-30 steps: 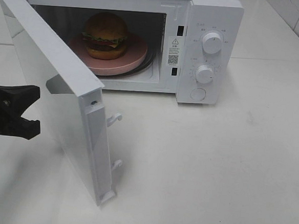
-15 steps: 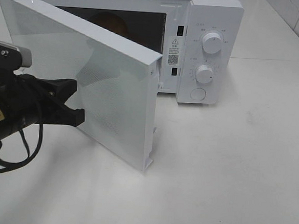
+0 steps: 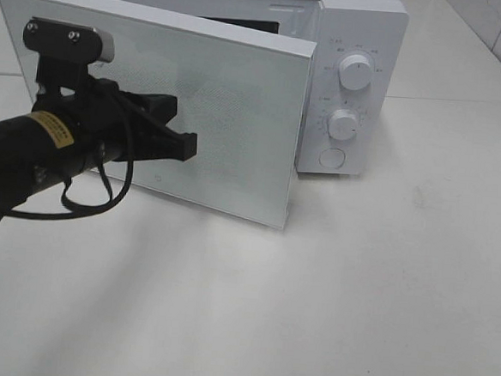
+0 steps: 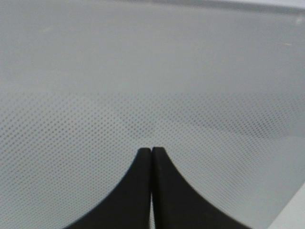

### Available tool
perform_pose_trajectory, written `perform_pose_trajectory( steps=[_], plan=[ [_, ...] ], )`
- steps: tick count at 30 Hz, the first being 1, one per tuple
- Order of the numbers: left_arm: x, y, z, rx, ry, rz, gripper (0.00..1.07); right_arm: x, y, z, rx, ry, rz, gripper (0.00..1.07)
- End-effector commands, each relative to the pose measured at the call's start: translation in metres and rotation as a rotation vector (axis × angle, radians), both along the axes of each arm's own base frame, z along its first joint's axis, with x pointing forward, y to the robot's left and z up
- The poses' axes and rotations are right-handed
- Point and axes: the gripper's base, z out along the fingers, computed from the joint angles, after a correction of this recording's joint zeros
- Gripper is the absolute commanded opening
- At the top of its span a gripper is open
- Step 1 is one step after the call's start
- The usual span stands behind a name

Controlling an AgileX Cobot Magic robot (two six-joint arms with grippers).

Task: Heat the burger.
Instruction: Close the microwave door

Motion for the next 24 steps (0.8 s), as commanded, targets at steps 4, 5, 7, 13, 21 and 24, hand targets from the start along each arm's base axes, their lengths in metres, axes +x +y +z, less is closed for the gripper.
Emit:
perform_pose_trajectory(
  steps=[4,5,7,13,21,24],
  plan=[
    [0.018,-0.015,0.010,0.004,-0.011,0.013,0.00,-0.003,0.000,0.000,0.010,-0.038,-0.007,0.76],
    [0.018,-0.015,0.010,0.004,-0.011,0.013,0.00,-0.003,0.000,0.000,0.010,-0.038,-0.007,0.76],
    [0.022,-0.019,0.008,0.009,-0.013,0.014,0.00,-0.003,0.000,0.000,0.010,-0.038,-0.007,0.76],
    [0.033,-0.039,0.006,0.006,-0.027,0.015,0.00,-0.003,0.000,0.000,0.010,-0.038,-0.007,0.76],
    [0.053,-0.055,0.006,-0.009,-0.021,0.022,0.00,-0.003,0.000,0.000,0.010,-0.038,-0.007,0.76],
    [0.060,-0.061,0.008,-0.015,-0.024,0.019,0.00,-0.003,0.000,0.000,0.010,-0.038,-0.007,0.76]
  ],
)
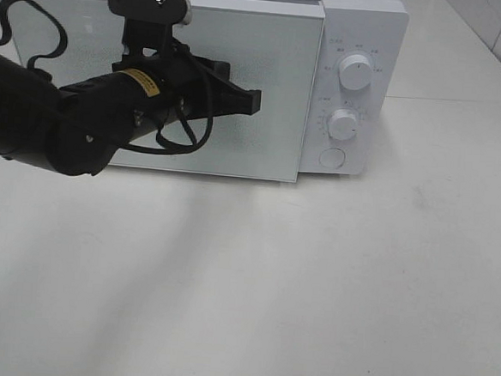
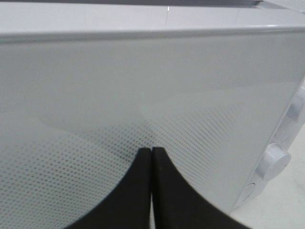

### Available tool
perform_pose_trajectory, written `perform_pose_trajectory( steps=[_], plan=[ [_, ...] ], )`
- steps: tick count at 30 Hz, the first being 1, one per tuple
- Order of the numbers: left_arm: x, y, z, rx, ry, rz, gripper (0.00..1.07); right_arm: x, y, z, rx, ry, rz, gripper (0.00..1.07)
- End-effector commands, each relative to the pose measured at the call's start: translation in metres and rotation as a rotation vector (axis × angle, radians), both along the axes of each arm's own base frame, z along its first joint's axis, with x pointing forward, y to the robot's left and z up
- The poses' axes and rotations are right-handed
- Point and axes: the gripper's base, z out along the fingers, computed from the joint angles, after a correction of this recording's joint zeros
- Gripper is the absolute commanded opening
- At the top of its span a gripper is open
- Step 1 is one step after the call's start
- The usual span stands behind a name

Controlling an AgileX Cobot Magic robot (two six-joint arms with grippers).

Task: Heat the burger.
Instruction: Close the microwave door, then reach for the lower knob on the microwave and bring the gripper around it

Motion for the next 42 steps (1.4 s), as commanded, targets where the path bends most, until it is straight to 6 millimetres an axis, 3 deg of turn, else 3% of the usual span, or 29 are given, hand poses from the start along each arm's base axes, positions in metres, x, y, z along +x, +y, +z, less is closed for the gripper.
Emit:
perform_pose_trajectory(
  steps=[1,10,18,22,28,34,38,40,41,42],
  plan=[
    [0.008,-0.010,0.004,-0.017,-0.014,-0.001,0.00,-0.003,0.000,0.000,0.010,-0.038,-0.007,0.76],
    [0.021,-0.017,0.004,-0.037,-0.018,0.029,0.00,-0.003,0.000,0.000,0.010,-0.038,-0.007,0.76],
    [0.046,-0.015,0.010,-0.051,-0.003,0.060,0.00,-0.003,0.000,0.000,0.010,-0.038,-0.007,0.76],
    [0.046,-0.015,0.010,-0.038,-0.006,0.055,0.00,-0.003,0.000,0.000,0.010,-0.038,-0.007,0.76],
    [0.033,-0.031,0.005,0.009,0.040,-0.014,0.00,-0.003,0.000,0.000,0.010,-0.038,-0.007,0.76],
    [0.004,-0.053,0.012,0.111,0.137,-0.150,0.00,-0.003,0.000,0.000,0.010,-0.038,-0.007,0.76],
    [-0.008,-0.055,0.019,0.168,0.190,-0.209,0.00,-0.003,0.000,0.000,0.010,-0.038,-0.007,0.76],
    [-0.018,-0.052,0.023,0.220,0.290,-0.256,0.10,-0.003,0.000,0.000,0.010,-0.038,-0.007,0.76],
    [-0.018,-0.052,0.023,0.220,0.290,-0.256,0.10,-0.003,0.000,0.000,0.010,-0.038,-0.007,0.76],
    [-0.025,-0.047,0.026,0.255,0.368,-0.283,0.29,-0.003,0.000,0.000,0.010,-0.038,-0.007,0.76]
  ],
)
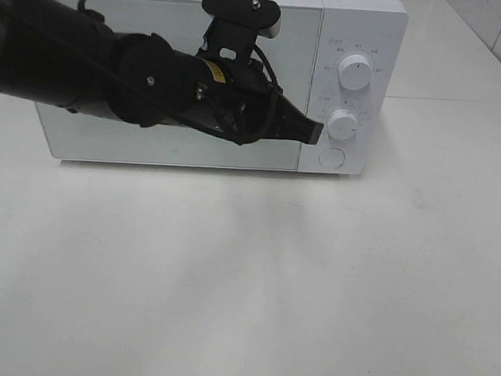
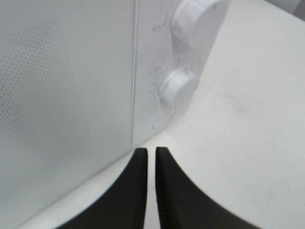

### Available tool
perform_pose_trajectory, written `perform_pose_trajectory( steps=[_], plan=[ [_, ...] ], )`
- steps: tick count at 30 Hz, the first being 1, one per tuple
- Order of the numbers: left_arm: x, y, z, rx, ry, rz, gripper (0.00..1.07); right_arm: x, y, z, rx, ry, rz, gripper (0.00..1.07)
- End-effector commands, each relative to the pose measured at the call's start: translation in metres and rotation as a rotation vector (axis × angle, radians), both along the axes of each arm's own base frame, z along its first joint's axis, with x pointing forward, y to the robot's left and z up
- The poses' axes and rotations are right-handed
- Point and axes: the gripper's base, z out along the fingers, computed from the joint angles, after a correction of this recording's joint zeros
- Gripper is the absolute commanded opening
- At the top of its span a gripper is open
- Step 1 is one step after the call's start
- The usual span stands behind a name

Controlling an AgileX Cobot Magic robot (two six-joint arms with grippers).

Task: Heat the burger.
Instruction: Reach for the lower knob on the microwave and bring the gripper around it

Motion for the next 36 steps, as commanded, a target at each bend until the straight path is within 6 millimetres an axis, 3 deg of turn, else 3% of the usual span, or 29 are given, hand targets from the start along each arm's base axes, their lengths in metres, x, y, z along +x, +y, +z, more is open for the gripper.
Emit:
perform_pose_trajectory(
  steps=[1,2,3,4,5,6,21,23,29,32,34,36],
  plan=[
    [-0.013,0.006,0.011,0.057,0.119,-0.047,0.40,-0.003,0.000,0.000,0.010,-0.038,-0.007,0.76],
    [-0.013,0.006,0.011,0.057,0.119,-0.047,0.40,-0.003,0.000,0.000,0.010,-0.038,-0.007,0.76],
    [-0.019,0.009,0.014,0.075,0.197,-0.051,0.73,-0.003,0.000,0.000,0.010,-0.038,-0.007,0.76],
    [-0.019,0.009,0.014,0.075,0.197,-0.051,0.73,-0.003,0.000,0.000,0.010,-0.038,-0.007,0.76],
    [-0.026,0.013,0.016,0.096,0.265,-0.059,0.99,-0.003,0.000,0.000,0.010,-0.038,-0.007,0.76],
    [-0.029,0.014,0.019,0.104,0.286,-0.063,1.02,-0.003,0.000,0.000,0.010,-0.038,-0.007,0.76],
    [-0.068,0.047,0.046,0.380,0.478,-0.197,1.00,-0.003,0.000,0.000,0.010,-0.038,-0.007,0.76],
    [-0.077,0.054,0.050,0.420,0.565,-0.175,0.99,-0.003,0.000,0.000,0.010,-0.038,-0.007,0.76],
    [-0.076,0.070,0.053,0.458,0.638,-0.130,0.99,-0.003,0.000,0.000,0.010,-0.038,-0.007,0.76],
    [-0.067,0.087,0.059,0.442,0.658,-0.077,0.99,-0.003,0.000,0.000,0.010,-0.038,-0.007,0.76],
    [-0.053,0.117,0.071,0.393,0.660,0.021,0.99,-0.003,0.000,0.000,0.010,-0.038,-0.007,0.76],
    [-0.050,0.124,0.073,0.381,0.662,0.042,0.99,-0.003,0.000,0.000,0.010,-0.038,-0.007,0.76]
  ],
)
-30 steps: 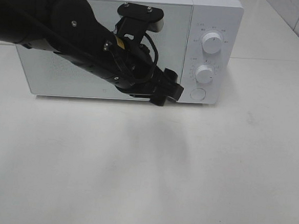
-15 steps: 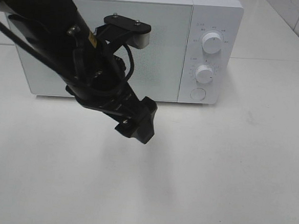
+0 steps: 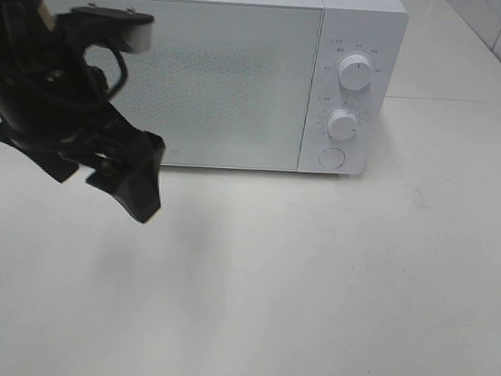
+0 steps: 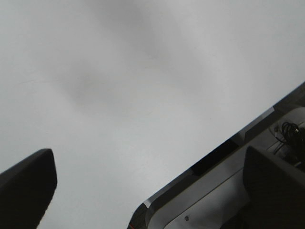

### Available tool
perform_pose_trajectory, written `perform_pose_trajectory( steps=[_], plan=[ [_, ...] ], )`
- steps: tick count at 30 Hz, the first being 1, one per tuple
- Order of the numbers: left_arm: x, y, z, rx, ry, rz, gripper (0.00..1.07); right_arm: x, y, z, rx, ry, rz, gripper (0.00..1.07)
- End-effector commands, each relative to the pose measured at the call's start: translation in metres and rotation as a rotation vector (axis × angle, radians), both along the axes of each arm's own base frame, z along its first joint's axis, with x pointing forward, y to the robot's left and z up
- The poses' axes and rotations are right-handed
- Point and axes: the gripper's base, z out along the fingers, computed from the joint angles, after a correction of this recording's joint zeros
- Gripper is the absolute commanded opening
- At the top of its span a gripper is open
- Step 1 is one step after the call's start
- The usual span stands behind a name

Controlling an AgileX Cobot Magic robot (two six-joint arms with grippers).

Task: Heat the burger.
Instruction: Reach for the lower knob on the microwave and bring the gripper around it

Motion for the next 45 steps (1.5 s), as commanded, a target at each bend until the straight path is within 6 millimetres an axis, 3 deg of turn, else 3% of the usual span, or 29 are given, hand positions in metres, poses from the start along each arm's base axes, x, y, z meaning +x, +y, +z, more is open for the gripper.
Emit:
perform_pose_trajectory(
  steps=[1,3,4,6,7,9,11,12,13,14,20,27,33,45],
  plan=[
    [0.003,0.011,0.006,-0.003,-0.008,0.039,0.99,-0.003,0.000,0.000,0.010,-0.038,-0.007,0.76],
    [0.015,0.047,0.014,0.007,0.007,0.157,0.99,-0.003,0.000,0.000,0.010,-0.038,-0.007,0.76],
    [0.015,0.047,0.014,0.007,0.007,0.157,0.99,-0.003,0.000,0.000,0.010,-0.038,-0.007,0.76],
    [0.019,0.074,0.019,0.017,0.023,0.224,0.98,-0.003,0.000,0.000,0.010,-0.038,-0.007,0.76],
    [0.019,0.074,0.019,0.017,0.023,0.224,0.98,-0.003,0.000,0.000,0.010,-0.038,-0.007,0.76],
    [0.019,0.099,0.024,0.026,0.018,0.280,0.98,-0.003,0.000,0.000,0.010,-0.038,-0.007,0.76],
    [0.018,0.107,0.025,0.028,0.017,0.302,0.98,-0.003,0.000,0.000,0.010,-0.038,-0.007,0.76],
    [0.016,0.124,0.028,0.028,0.010,0.357,0.98,-0.003,0.000,0.000,0.010,-0.038,-0.007,0.76],
    [0.016,0.124,0.028,0.028,0.010,0.357,0.98,-0.003,0.000,0.000,0.010,-0.038,-0.007,0.76],
    [0.012,0.139,0.031,0.029,-0.003,0.408,0.98,-0.003,0.000,0.000,0.010,-0.038,-0.007,0.76],
    [-0.009,0.172,0.037,0.023,-0.031,0.542,0.98,-0.003,0.000,0.000,0.010,-0.038,-0.007,0.76],
    [-0.042,0.176,0.039,0.026,-0.091,0.567,0.98,-0.003,0.000,0.000,0.010,-0.038,-0.007,0.76],
    [-0.083,0.177,0.031,0.032,-0.173,0.570,0.98,-0.003,0.000,0.000,0.010,-0.038,-0.007,0.76],
    [-0.137,0.175,0.011,0.013,-0.292,0.577,0.98,-0.003,0.000,0.000,0.010,-0.038,-0.007,0.76]
  ],
)
